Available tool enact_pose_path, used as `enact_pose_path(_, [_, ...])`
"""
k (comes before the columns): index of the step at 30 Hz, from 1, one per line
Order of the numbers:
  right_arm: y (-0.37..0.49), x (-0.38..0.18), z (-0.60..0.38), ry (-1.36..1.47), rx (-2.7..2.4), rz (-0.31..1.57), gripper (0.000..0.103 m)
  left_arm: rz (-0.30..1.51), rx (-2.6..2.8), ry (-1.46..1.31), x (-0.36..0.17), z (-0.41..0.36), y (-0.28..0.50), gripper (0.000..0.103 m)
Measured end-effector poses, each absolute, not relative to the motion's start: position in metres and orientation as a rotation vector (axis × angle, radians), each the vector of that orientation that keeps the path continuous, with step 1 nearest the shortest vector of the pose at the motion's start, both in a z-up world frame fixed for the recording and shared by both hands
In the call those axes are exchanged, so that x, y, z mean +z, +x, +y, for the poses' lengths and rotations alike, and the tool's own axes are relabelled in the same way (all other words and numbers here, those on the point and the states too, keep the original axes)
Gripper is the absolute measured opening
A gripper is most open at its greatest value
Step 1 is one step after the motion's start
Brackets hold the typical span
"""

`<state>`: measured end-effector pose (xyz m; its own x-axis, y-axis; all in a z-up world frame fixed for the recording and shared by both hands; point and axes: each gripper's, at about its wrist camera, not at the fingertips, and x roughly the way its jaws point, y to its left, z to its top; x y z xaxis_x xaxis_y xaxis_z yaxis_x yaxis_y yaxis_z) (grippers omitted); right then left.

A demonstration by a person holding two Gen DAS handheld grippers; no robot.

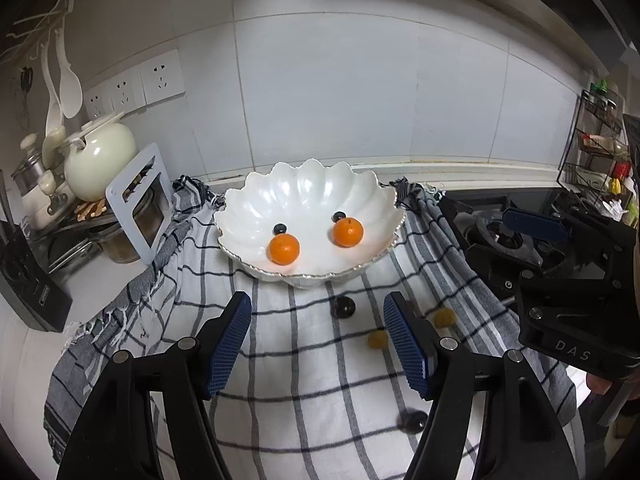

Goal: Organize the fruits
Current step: 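Withdraw both open tools from the bowl back over the cloth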

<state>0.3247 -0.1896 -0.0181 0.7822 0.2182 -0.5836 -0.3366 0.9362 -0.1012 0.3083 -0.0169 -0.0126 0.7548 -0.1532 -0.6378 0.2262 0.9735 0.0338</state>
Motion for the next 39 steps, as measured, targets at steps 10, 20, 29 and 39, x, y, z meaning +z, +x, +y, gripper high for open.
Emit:
enact_pose_path(10, [0.299,-0.028,-0.197,-0.206,0.317,0.614,0.057,0.705,-0.235,0.119,-0.022,-0.025,0.282,0.068])
enact_pose_path(20, [0.288,-0.048,-0.205,-0.211,0.34,0.674,0.057,0.72,-0.27,0.14,-0.039,-0.038,0.266,0.068])
enact_pose_path(29, [0.281,-0.067,-0.208,-0.212,0.367,0.737,0.057,0.731,-0.29,0.197,-0.054,-0.048,0.253,0.068])
enact_pose_path(39, [0.274,-0.095,-0.213,-0.192,0.398,0.805,0.056,0.78,-0.34,0.207,-0.082,-0.06,0.241,0.068])
